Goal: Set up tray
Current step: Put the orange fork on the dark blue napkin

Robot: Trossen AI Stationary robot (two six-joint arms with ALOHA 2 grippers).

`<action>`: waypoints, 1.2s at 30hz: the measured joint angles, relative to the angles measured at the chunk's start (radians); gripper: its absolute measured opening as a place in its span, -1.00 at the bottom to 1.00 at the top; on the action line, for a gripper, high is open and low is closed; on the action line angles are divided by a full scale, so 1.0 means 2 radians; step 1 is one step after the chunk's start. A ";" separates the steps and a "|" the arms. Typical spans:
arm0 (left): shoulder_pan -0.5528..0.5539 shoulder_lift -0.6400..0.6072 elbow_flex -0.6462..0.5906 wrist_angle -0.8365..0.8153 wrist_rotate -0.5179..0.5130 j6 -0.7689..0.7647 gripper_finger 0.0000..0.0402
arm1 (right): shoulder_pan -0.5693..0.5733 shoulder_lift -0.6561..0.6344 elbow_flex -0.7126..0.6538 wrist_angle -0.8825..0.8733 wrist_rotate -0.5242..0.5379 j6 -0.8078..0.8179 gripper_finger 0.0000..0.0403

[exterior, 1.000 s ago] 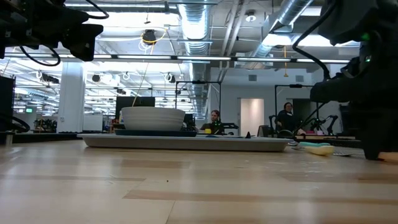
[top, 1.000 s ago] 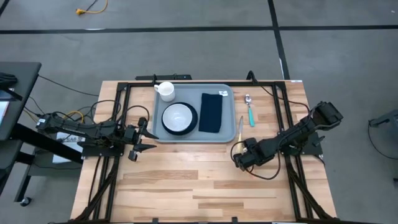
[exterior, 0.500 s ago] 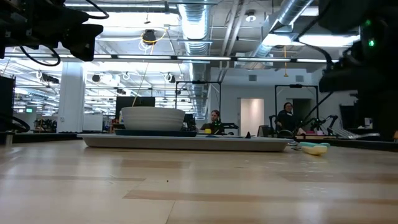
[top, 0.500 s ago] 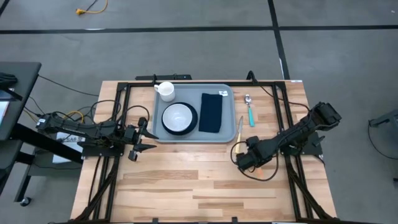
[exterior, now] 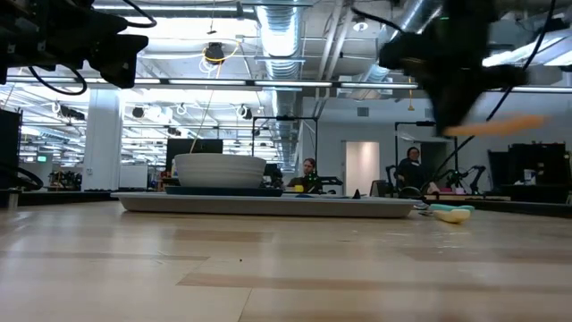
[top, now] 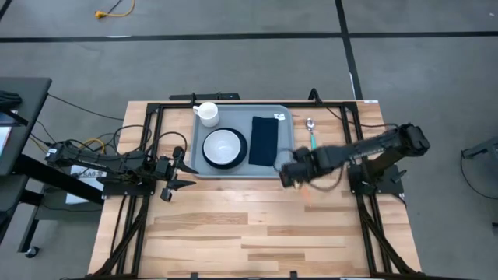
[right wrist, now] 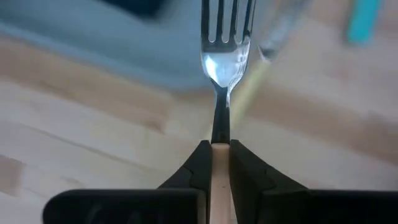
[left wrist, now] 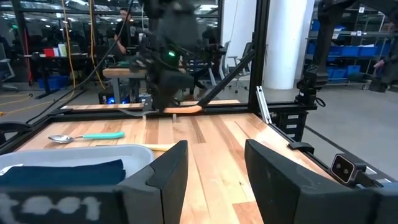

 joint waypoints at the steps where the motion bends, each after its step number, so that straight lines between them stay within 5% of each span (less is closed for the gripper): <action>1: 0.000 0.000 0.000 0.000 0.000 -0.002 -0.26 | -0.019 0.002 0.008 0.008 0.000 -0.021 -0.88; 14: 0.000 0.000 0.000 -0.002 0.004 -0.005 -0.26 | -0.234 0.018 0.032 0.293 -0.045 -0.234 -0.89; 36: 0.000 0.000 0.000 -0.006 0.004 -0.009 -0.26 | -0.272 0.176 0.032 0.412 -0.099 -0.218 -0.89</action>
